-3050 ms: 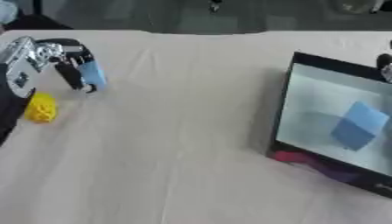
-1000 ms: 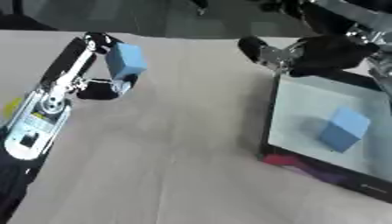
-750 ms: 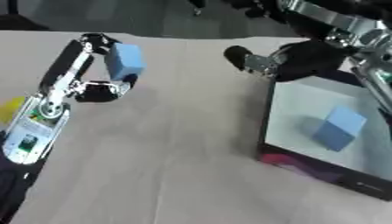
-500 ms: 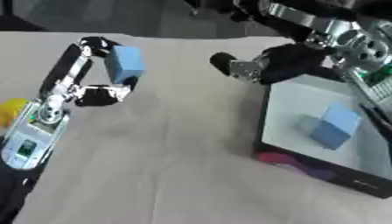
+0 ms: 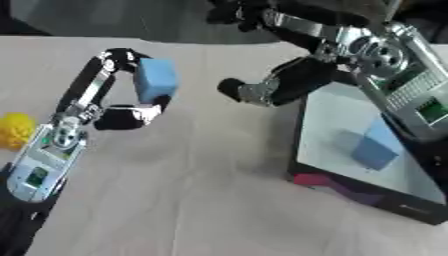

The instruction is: Pick up the objects with one hand, pass them to the other hand, and then place them into the box on the other side of the table.

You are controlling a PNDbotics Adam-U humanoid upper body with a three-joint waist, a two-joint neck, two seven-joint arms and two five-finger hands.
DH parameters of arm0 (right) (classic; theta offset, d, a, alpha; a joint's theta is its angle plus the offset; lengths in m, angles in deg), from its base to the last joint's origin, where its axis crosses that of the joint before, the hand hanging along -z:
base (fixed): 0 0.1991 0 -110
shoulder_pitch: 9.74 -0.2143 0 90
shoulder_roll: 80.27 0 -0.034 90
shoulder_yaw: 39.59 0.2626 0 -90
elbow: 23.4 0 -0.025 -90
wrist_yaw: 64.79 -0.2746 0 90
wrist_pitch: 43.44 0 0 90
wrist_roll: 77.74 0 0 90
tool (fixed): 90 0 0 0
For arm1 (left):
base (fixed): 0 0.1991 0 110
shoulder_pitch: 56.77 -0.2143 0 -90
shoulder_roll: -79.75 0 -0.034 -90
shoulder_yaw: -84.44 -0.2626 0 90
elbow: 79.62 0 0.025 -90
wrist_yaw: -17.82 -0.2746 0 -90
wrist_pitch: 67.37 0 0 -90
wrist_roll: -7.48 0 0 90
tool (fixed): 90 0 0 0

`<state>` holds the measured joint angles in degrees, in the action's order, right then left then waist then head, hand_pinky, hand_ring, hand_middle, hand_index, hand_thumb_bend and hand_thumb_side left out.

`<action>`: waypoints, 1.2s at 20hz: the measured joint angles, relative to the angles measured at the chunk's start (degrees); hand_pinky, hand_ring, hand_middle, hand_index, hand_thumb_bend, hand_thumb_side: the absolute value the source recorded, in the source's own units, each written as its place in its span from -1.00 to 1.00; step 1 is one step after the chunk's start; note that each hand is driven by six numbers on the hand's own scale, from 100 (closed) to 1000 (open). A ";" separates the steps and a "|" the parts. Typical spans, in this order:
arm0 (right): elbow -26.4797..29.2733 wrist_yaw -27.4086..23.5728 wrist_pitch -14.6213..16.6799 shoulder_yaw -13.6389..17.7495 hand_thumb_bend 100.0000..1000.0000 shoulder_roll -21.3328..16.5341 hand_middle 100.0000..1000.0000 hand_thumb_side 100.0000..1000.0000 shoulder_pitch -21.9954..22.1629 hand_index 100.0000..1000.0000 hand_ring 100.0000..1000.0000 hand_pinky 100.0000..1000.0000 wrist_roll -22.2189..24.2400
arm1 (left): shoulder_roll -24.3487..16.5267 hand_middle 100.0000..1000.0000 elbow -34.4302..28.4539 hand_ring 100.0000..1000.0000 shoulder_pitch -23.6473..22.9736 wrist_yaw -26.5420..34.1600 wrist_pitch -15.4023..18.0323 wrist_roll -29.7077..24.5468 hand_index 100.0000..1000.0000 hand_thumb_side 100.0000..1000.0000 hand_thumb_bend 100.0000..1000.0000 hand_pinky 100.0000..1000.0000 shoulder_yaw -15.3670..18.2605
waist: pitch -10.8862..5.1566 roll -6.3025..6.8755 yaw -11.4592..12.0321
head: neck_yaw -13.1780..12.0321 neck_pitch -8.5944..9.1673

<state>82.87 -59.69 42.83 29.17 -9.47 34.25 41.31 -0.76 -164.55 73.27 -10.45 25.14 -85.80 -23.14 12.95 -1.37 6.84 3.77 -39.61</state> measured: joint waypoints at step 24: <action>-8.77 8.61 3.68 -4.34 -0.42 5.72 0.80 -0.44 -3.37 0.78 1.00 0.88 0.77 | 4.38 0.03 -0.34 0.47 0.57 -2.10 2.97 -1.08 -0.07 -0.88 -1.00 0.43 -2.41 | 0.00 -0.50 1.47 | 1.37 0.01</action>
<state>74.10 -51.08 46.51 24.83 -3.75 30.88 42.07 3.62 -164.89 73.84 -12.55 28.11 -86.88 -25.54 12.95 -1.88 8.31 5.13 -39.59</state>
